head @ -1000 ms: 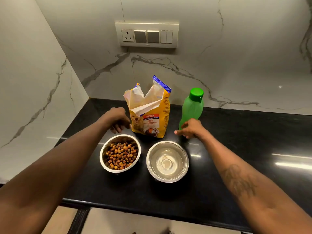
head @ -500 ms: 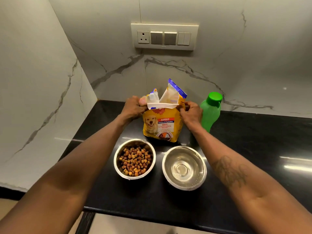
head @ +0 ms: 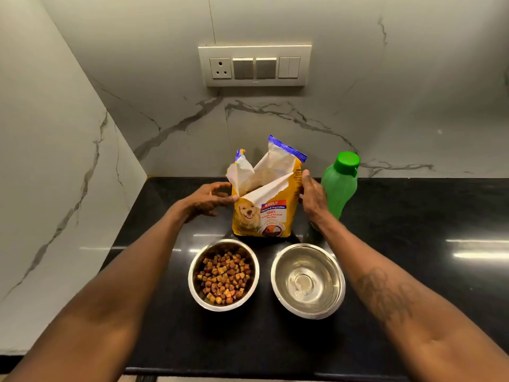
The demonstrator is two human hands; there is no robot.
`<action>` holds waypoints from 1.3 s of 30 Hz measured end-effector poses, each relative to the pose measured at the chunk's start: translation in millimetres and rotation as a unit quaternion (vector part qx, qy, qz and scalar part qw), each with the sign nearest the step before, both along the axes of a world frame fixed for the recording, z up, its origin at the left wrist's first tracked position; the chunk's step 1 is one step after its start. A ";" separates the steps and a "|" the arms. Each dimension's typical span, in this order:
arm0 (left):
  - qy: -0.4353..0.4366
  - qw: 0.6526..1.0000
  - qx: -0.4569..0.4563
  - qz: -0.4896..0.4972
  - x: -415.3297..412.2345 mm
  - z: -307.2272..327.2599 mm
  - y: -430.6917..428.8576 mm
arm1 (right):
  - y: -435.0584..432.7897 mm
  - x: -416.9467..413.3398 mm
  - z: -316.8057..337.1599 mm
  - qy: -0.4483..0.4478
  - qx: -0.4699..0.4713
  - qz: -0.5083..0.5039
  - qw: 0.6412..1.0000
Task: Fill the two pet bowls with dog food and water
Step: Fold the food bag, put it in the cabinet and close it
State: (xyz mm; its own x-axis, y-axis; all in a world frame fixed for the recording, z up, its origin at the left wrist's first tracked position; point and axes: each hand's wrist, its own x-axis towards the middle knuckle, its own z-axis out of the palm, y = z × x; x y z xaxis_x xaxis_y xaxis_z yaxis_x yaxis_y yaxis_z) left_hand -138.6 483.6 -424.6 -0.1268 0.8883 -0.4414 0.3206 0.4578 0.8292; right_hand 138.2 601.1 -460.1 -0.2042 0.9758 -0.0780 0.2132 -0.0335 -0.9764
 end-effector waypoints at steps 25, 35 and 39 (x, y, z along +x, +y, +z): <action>0.075 0.933 0.239 0.258 32.4 72.0 -8.0 | -44.8 -10.7 84.5 0.045 0.197 -0.053 0.978; 0.020 0.930 0.338 0.144 67.9 160.3 -43.7 | -88.8 30.8 175.0 0.093 0.314 -0.101 0.940; 0.037 0.927 0.354 0.119 94.8 187.5 -55.4 | -96.8 60.1 193.5 0.103 0.325 -0.108 0.934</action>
